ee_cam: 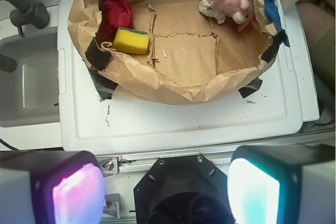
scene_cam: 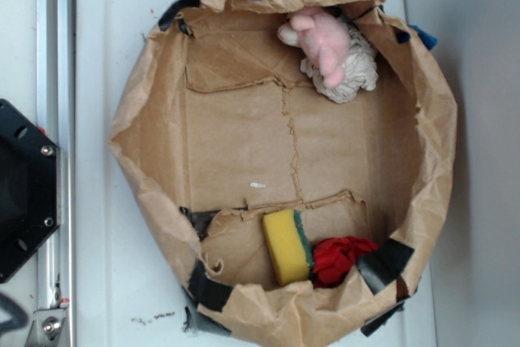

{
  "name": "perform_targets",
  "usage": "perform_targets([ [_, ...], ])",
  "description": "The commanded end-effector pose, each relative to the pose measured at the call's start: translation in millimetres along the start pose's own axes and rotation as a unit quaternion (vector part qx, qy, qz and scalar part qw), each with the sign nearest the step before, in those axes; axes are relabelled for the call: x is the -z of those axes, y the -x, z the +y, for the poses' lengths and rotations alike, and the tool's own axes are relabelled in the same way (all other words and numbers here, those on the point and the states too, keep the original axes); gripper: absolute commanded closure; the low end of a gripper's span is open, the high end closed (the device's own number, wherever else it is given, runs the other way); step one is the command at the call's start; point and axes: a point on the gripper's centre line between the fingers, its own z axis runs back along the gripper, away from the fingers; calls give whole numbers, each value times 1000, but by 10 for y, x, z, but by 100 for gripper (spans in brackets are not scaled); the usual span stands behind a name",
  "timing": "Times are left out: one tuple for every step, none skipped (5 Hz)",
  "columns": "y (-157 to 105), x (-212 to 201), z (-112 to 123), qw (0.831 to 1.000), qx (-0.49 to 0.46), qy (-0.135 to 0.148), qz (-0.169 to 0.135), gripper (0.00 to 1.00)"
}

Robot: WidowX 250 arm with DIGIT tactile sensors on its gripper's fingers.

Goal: Grab the green sponge.

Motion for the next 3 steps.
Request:
perform_targets([
  [0, 0, 0, 1000, 0, 0, 0, 0],
  [-474, 198, -162, 998, 52, 34, -3, 0],
  [-923, 479, -338, 996, 73, 46, 28, 0],
])
